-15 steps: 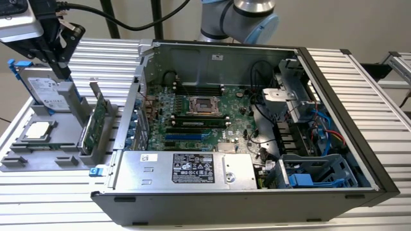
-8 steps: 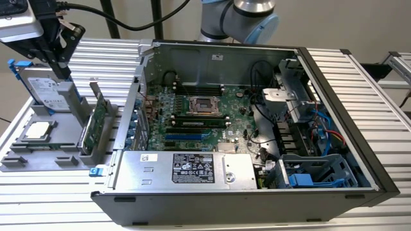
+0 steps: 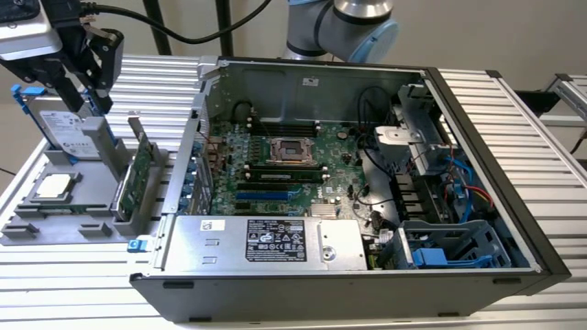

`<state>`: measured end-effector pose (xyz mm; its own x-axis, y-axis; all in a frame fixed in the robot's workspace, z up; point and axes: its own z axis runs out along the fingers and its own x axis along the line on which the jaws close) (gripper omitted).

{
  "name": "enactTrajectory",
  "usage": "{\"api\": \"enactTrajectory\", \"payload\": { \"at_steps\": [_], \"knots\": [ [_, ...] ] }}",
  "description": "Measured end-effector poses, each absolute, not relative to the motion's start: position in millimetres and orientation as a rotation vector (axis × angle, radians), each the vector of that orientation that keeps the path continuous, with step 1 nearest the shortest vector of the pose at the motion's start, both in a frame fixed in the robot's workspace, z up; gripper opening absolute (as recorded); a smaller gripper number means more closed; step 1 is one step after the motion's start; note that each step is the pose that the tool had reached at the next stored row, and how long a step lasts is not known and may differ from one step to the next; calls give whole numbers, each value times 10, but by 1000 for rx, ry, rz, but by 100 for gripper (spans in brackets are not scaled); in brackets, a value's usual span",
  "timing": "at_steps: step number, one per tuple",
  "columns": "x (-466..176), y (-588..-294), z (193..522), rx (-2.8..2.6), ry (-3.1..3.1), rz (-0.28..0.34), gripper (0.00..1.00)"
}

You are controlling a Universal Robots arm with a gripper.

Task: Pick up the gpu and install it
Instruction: 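Reach for the gpu, then pick up the gpu and move the gpu toward the slot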

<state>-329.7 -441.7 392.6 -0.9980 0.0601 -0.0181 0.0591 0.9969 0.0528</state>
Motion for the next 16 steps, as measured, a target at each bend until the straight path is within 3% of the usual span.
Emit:
{"api": "enactTrajectory", "payload": {
  "at_steps": [16],
  "knots": [
    [-3298,-4417,3926,66,3121,82,100]
  ]
}}
